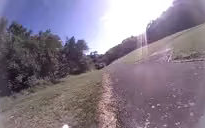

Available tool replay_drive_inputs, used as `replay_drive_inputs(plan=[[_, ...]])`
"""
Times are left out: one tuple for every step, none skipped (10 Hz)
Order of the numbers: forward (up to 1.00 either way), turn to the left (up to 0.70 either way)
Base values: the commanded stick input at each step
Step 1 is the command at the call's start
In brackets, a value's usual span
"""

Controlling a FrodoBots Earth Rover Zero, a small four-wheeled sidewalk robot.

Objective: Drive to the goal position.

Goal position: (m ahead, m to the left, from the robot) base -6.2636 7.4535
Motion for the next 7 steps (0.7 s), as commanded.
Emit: replay_drive_inputs(plan=[[0.07, 0.00], [0.08, 0.00], [0.10, 0.00], [0.09, 0.00], [0.05, 0.00], [0.05, 0.00], [0.09, 0.00]])
